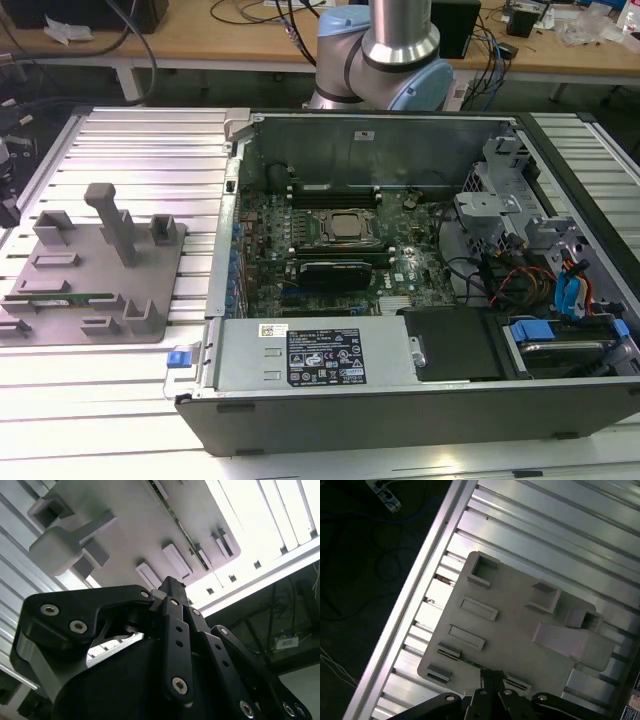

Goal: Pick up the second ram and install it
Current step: 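Pick up the second ram and move it above second insertion slot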

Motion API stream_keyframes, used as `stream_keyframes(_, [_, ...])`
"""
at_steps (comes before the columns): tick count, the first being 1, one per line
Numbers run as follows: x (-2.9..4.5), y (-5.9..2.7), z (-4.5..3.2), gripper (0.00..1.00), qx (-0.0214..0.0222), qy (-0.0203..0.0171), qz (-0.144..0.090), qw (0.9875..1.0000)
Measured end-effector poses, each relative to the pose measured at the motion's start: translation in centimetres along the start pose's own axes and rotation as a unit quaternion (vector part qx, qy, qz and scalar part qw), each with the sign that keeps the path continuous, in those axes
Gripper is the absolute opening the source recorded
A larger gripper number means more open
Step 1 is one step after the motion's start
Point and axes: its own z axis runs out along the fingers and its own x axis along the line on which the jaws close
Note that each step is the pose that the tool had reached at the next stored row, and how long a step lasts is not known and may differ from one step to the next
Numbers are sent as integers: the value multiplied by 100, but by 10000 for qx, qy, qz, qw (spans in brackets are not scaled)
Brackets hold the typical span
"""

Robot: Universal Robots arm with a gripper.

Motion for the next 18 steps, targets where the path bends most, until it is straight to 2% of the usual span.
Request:
stream_keyframes(3, [4,2,-1,8,-8,15,-327,9995])
stream_keyframes(6, [5,3,0,8,-15,25,-601,9982])
stream_keyframes(7, [5,3,1,8,-18,31,-750,9972])
stream_keyframes(8, [5,3,1,8,-23,39,-951,9955])
stream_keyframes(10, [5,3,2,8,-27,47,-1137,9935])
stream_keyframes(12, [5,3,2,8,-35,60,-1452,9894])
stream_keyframes(13, [5,3,2,8,-39,68,-1651,9862])
stream_keyframes(14, [5,2,2,8,-46,79,-1912,9815])
stream_keyframes(15, [5,2,2,8,-48,82,-1974,9803])
stream_keyframes(16, [5,3,3,8,-49,85,-2057,9786])
stream_keyframes(17, [5,3,3,8,-54,93,-2255,9742])
stream_keyframes(18, [5,3,3,8,-57,98,-2375,9713])
